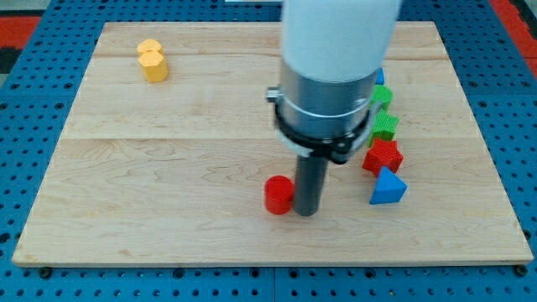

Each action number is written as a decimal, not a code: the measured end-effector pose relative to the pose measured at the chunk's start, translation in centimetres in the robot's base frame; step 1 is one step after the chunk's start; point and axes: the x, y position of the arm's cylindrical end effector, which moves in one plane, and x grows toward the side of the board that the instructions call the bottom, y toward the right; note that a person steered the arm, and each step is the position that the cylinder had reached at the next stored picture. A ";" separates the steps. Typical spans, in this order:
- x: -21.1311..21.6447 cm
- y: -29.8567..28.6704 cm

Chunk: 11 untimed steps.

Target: Push the red circle below the yellow hexagon

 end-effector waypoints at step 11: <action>-8.8 -20.6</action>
